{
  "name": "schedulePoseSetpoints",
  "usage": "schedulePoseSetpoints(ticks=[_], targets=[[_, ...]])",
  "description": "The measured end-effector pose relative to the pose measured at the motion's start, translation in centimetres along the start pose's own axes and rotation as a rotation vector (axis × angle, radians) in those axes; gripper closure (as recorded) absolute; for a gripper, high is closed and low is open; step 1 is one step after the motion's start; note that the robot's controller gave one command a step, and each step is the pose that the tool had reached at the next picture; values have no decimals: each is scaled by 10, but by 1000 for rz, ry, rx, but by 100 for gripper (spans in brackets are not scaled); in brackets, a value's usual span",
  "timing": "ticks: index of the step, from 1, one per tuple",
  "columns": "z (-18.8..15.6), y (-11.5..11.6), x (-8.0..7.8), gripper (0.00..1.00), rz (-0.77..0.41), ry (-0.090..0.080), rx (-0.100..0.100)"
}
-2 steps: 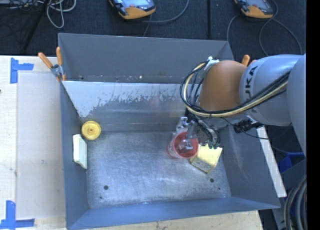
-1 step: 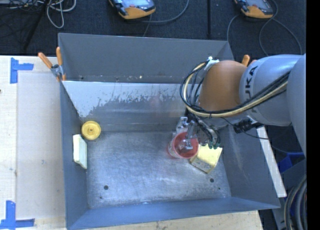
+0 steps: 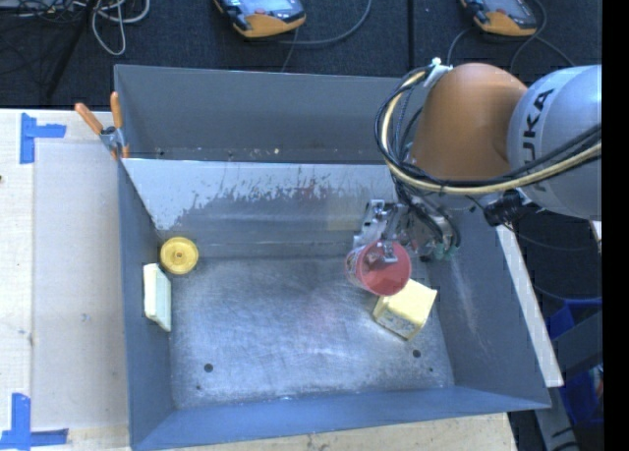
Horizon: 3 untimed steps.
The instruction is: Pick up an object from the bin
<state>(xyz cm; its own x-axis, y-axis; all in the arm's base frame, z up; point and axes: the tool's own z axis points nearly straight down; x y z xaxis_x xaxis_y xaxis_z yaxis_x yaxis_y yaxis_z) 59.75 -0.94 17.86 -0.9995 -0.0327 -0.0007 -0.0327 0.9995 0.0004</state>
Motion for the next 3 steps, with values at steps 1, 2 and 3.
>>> schedulePoseSetpoints(ticks=[1, 2, 3], targets=[[0, 0, 0, 100, 0, 0, 0], [-21, 5, 0, 100, -9, 2, 0], [-37, 8, 0, 100, -14, 0, 0]])
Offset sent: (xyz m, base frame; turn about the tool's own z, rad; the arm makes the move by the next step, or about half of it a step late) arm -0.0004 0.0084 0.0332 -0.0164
